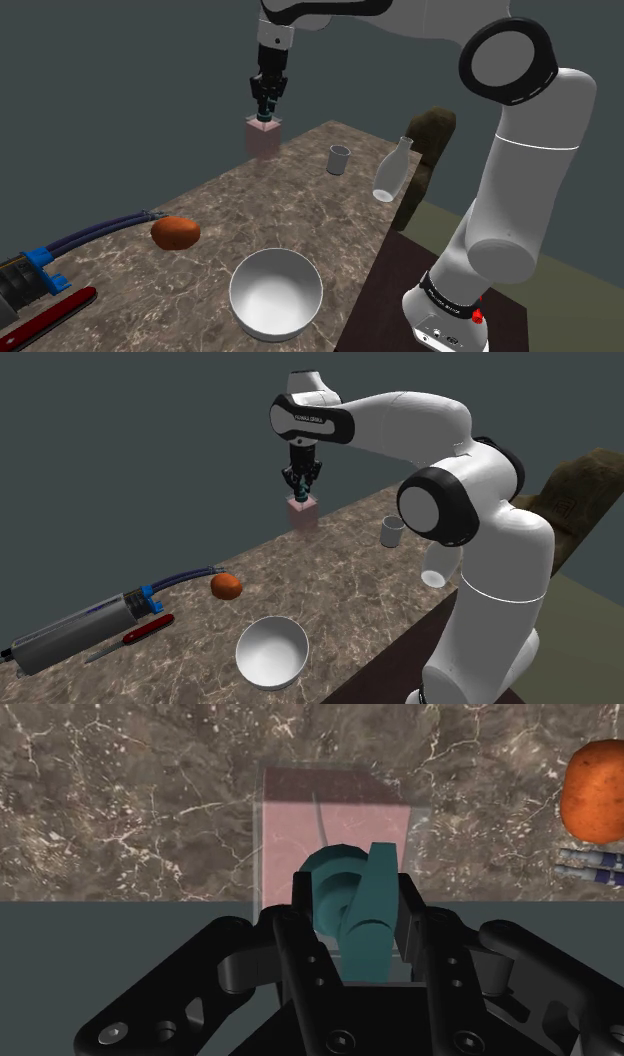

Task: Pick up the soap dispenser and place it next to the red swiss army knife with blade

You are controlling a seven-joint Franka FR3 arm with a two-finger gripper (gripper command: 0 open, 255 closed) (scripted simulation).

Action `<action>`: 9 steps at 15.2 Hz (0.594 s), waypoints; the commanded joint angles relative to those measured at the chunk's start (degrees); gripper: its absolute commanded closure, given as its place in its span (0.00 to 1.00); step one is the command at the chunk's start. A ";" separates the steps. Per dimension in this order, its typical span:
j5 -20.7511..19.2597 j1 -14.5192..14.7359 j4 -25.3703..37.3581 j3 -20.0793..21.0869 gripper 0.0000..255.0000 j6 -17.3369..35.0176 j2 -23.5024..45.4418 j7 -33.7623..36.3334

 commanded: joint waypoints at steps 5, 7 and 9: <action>-0.03 0.00 6.05 0.01 1.00 -5.17 0.89 0.21; -0.04 0.00 8.14 0.01 1.00 -6.88 1.26 0.26; -0.04 0.00 10.35 0.01 1.00 -8.64 1.72 0.32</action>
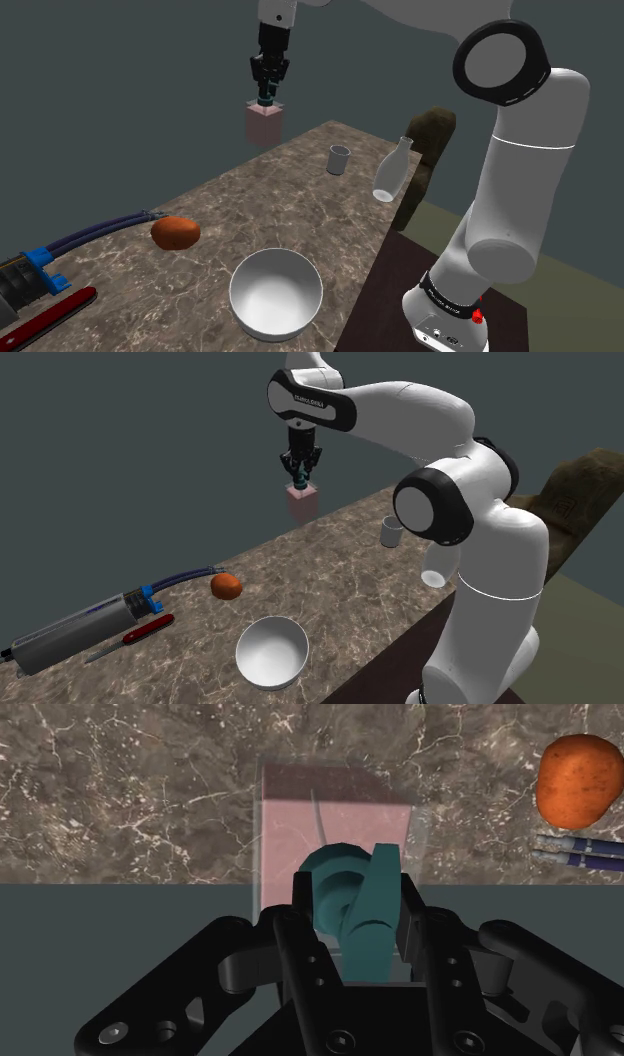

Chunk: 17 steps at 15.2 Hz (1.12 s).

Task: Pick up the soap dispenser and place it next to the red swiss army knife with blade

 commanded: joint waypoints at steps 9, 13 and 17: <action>-0.01 -0.07 13.52 -0.01 1.00 -9.85 3.68 0.27; -0.01 -0.07 19.64 0.00 1.00 -13.79 5.87 0.40; -0.36 3.08 7.55 1.45 1.00 -8.22 -0.82 4.75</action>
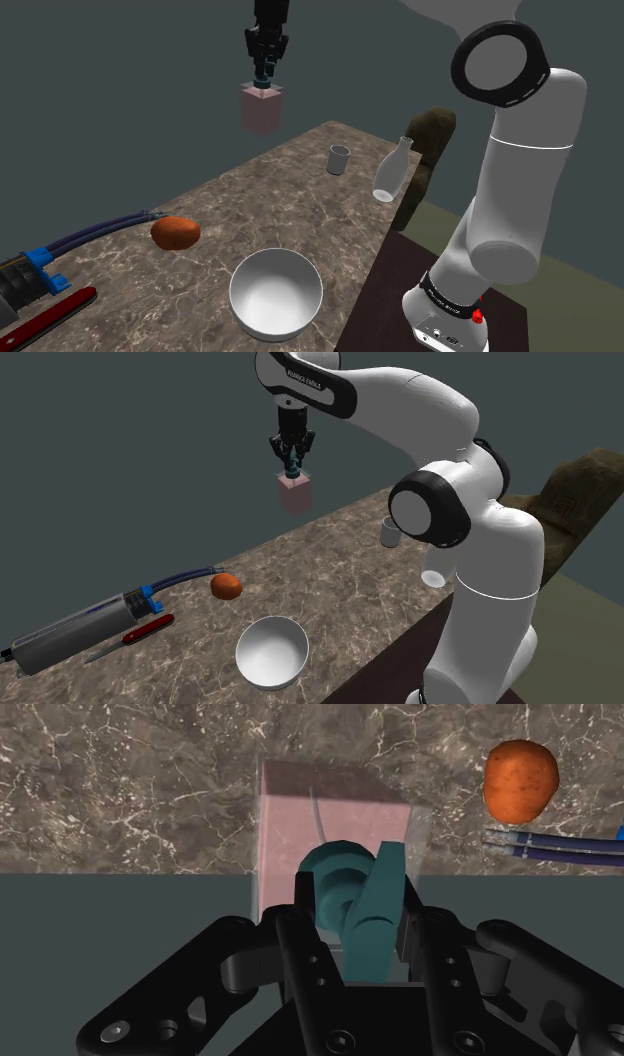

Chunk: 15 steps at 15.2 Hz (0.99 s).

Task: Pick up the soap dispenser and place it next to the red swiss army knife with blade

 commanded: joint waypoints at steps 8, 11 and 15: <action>-0.38 6.46 -17.29 4.16 1.00 8.57 -9.10 10.43; -0.43 8.50 -20.79 5.79 1.00 10.71 -10.58 14.07; -0.54 11.21 -24.23 8.08 1.00 13.26 -11.63 19.02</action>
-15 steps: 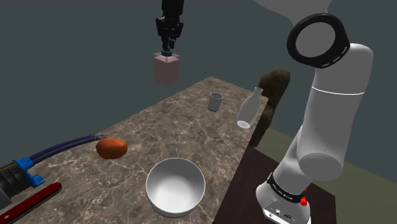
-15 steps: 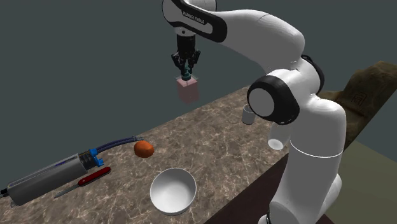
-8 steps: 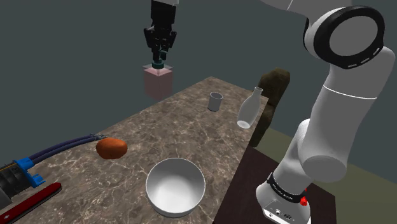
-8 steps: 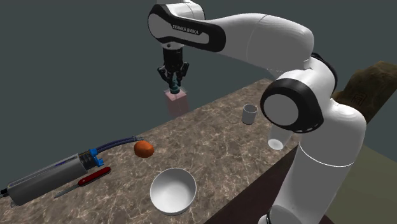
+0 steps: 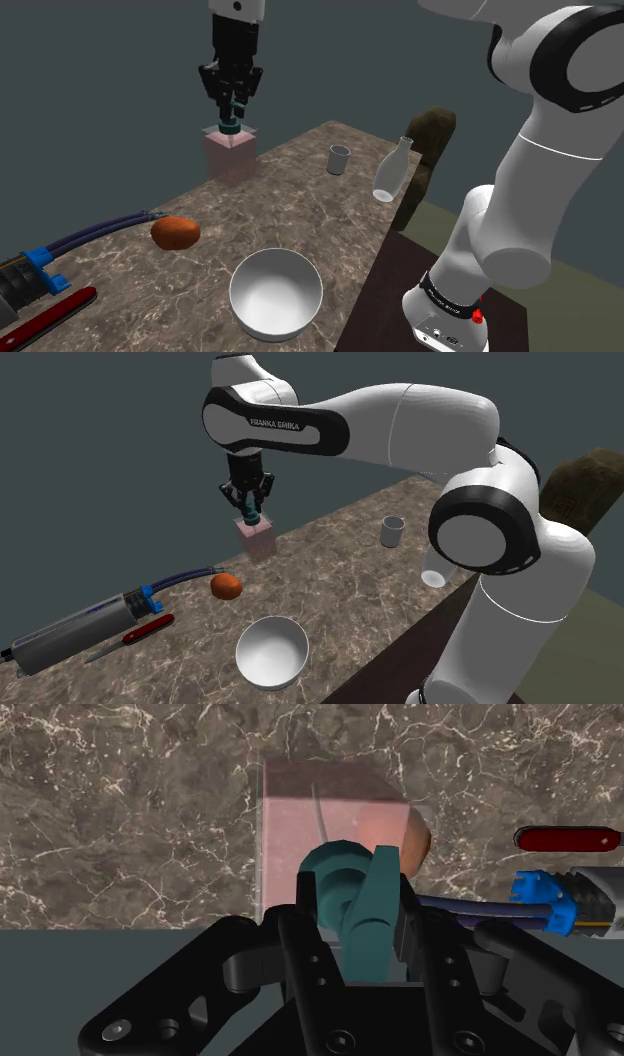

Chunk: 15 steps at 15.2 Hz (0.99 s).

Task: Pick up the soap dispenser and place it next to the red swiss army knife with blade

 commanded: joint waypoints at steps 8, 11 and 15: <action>-0.84 6.40 -3.86 5.41 1.00 4.95 0.77 11.85; -1.45 8.60 -3.80 7.11 1.00 6.24 2.09 15.80; -2.65 11.70 -2.68 9.24 1.00 7.65 4.68 21.14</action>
